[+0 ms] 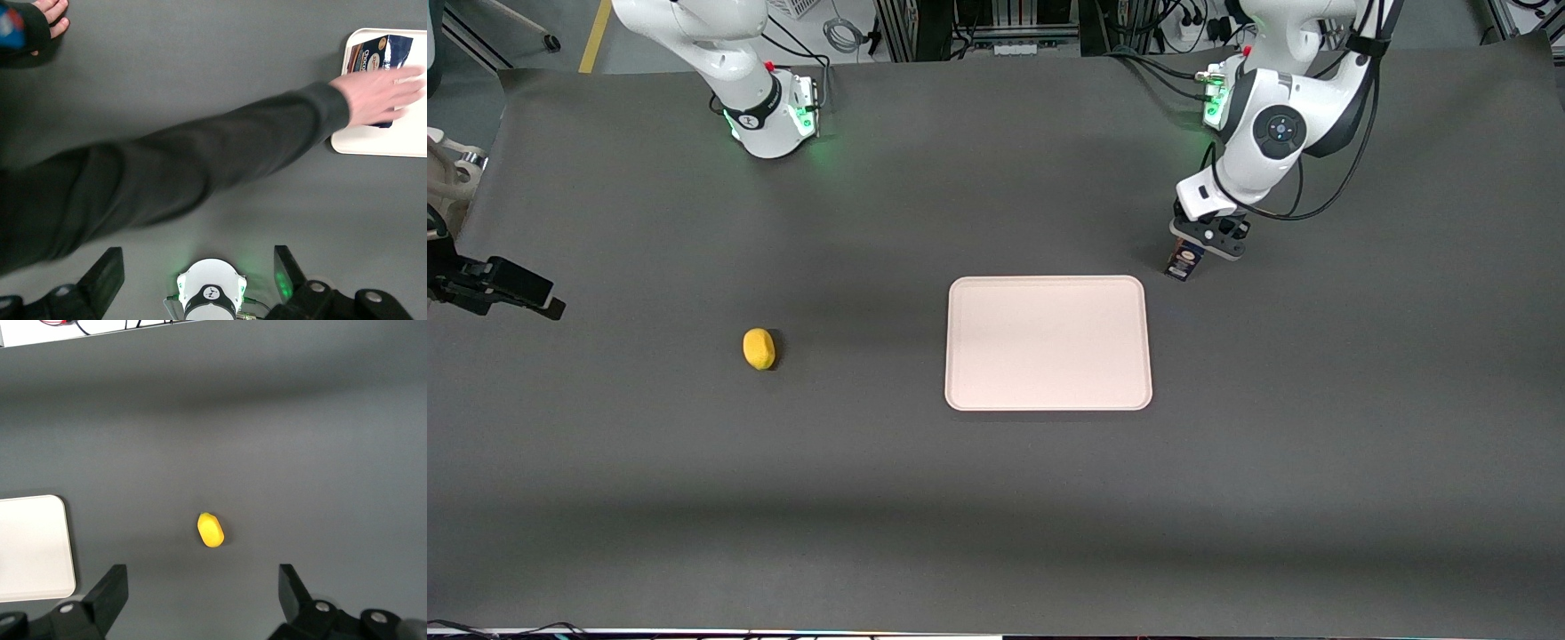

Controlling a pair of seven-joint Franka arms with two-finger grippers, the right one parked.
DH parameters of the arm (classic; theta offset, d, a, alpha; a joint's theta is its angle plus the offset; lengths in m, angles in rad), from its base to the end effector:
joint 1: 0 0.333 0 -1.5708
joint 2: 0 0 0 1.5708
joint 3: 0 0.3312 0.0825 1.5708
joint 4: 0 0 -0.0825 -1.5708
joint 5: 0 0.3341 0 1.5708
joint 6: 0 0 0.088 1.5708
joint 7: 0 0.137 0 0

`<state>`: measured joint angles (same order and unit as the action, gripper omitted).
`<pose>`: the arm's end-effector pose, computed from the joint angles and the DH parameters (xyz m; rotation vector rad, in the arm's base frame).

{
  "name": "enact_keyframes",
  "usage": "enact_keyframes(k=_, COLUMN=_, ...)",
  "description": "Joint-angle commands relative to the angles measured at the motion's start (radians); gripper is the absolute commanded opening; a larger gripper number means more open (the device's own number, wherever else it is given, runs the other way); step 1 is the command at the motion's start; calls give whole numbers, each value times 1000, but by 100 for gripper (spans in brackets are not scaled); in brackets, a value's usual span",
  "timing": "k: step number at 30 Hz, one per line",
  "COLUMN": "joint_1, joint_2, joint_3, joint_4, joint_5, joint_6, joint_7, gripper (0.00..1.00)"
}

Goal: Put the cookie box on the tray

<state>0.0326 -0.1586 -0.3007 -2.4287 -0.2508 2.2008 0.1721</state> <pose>0.3989 -0.1253 0.3761 2.9636 -0.4165 -0.1185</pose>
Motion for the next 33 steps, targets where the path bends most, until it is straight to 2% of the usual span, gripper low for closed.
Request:
enact_keyframes(k=1, joint_1=10, joint_2=5, joint_3=12, joint_4=206, joint_5=2, joint_6=-190, joint_7=-106, gripper=13)
enact_keyframes(k=7, joint_1=4, joint_2=63, joint_3=-3, joint_4=328, joint_5=21, joint_6=-204, joint_7=-252, gripper=12)
enact_keyframes(k=16, joint_1=-3, joint_2=373, joint_3=-132, joint_4=519, joint_5=111, joint_6=-138, joint_7=-574, gripper=13)
enact_keyframes(k=21, joint_1=-7, joint_2=467, joint_3=-178, joint_4=539, joint_5=261, joint_6=-66, joint_7=-712, gripper=13)
enact_keyframes(k=33, joint_1=-25, joint_2=622, joint_3=-218, joint_4=536, joint_5=419, joint_6=68, joint_7=-815, gripper=15)
